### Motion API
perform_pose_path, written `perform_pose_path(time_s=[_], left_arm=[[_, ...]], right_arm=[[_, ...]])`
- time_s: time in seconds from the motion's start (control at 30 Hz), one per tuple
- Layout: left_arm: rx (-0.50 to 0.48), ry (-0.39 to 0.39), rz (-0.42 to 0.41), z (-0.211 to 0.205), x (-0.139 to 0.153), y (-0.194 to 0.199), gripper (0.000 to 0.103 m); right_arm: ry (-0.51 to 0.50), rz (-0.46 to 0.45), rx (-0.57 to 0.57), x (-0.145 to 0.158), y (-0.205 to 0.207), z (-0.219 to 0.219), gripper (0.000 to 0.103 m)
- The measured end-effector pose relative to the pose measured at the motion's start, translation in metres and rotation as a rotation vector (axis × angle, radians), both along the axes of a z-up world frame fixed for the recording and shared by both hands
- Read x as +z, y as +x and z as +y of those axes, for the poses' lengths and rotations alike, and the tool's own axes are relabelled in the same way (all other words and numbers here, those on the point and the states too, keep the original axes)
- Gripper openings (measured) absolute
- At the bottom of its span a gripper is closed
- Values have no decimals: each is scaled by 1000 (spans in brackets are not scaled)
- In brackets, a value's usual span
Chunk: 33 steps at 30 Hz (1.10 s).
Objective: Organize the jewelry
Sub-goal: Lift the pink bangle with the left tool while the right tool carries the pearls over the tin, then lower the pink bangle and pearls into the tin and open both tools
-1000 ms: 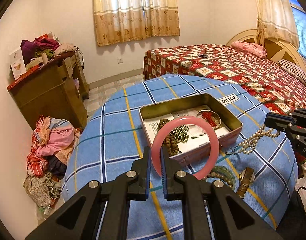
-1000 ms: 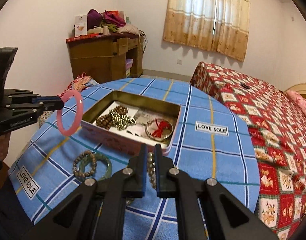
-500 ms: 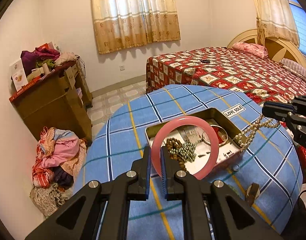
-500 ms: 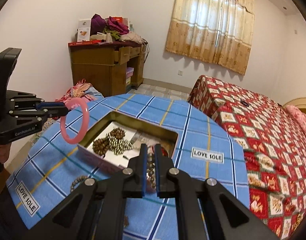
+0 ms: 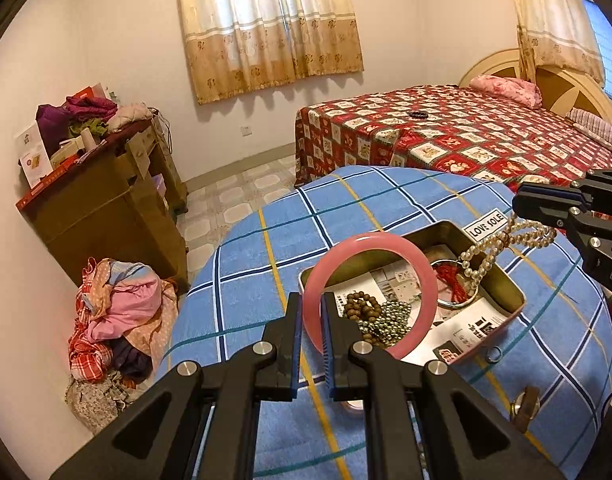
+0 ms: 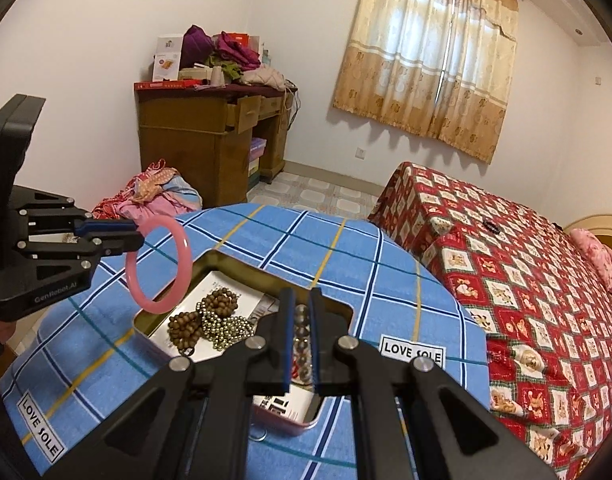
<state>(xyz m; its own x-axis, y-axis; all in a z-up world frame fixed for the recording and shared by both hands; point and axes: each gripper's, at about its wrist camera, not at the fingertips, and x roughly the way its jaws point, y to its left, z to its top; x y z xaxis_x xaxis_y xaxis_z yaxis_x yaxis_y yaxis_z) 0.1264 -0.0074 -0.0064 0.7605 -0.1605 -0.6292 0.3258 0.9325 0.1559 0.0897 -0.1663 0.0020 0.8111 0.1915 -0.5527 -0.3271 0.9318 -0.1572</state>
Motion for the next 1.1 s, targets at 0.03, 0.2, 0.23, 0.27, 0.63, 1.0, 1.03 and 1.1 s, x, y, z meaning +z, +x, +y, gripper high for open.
perform_pose_path(time_s=[0.03, 0.2, 0.23, 0.27, 0.63, 1.0, 1.03, 1.1], left_arm=[[1, 2, 1, 0, -1, 1, 8], [2, 11, 9, -3, -4, 8, 8], [1, 13, 11, -5, -5, 9, 8], [0, 15, 12, -5, -6, 10, 8], [10, 35, 36, -15, -19, 25, 9], [34, 28, 59, -21, -34, 34, 9], [33, 29, 60, -21, -34, 34, 9], [30, 32, 62, -23, -36, 34, 9]], right_arm=[[-2, 3, 0, -1, 3, 1, 8], [-4, 15, -7, -7, 12, 2, 8], [-3, 18, -9, -7, 13, 2, 8], [-1, 19, -10, -8, 15, 2, 8], [11, 34, -53, -20, 33, 0, 8], [22, 71, -83, -38, 46, -5, 8], [21, 73, -87, -39, 46, -4, 8], [20, 79, -88, -42, 47, -4, 8]])
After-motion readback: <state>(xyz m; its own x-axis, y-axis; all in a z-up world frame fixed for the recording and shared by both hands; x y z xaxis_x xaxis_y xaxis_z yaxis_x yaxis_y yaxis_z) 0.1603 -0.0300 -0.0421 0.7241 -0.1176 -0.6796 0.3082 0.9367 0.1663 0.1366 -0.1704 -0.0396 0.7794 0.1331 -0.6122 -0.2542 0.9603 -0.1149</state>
